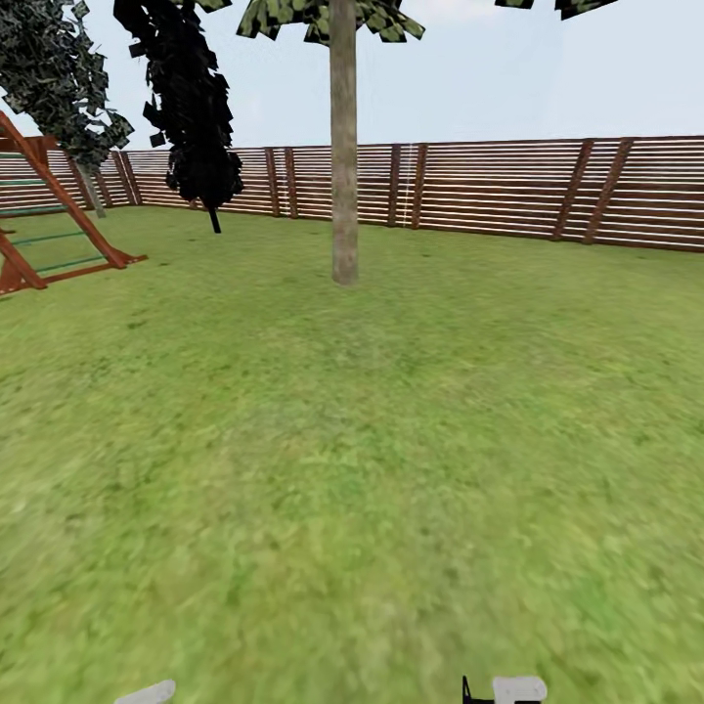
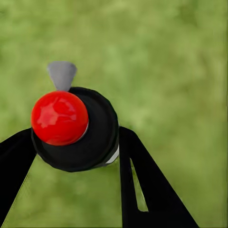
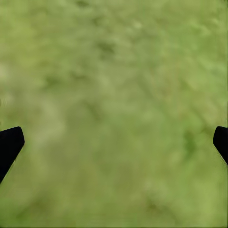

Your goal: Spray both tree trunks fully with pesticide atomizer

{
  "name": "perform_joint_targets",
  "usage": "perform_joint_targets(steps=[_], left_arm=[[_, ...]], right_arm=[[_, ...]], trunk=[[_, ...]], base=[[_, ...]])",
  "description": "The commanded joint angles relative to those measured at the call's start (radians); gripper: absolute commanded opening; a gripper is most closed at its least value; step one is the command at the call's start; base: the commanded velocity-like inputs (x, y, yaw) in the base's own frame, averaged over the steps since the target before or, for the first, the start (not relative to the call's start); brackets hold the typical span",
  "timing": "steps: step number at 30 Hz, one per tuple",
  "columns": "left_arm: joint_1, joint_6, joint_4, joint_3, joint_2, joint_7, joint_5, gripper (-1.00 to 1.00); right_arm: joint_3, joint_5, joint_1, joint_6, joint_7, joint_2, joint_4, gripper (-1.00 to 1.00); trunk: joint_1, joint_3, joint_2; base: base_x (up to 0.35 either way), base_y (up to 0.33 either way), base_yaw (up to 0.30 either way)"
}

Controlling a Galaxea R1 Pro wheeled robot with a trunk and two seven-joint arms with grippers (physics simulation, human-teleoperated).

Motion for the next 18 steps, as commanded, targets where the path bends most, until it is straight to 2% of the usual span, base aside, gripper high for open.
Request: perform_joint_targets(steps=[1, 18], left_arm=[[-0.001, -0.003, 0.000, -0.008, 0.000, 0.003, 0.006, -1.00], [0.000, -0.003, 0.000, -0.009, 0.000, 0.003, 0.006, -1.00]], right_arm=[[-0.005, 0.011, -0.001, -0.002, -0.007, 0.000, 0.001, 1.00], [-0.004, 0.011, -0.001, -0.002, -0.007, 0.000, 0.001, 1.00]], trunk=[[0.000, -0.001, 0.000], [0.000, -0.001, 0.000]], base=[[0.339, 0.074, 0.000], [0.339, 0.077, 0.000]])
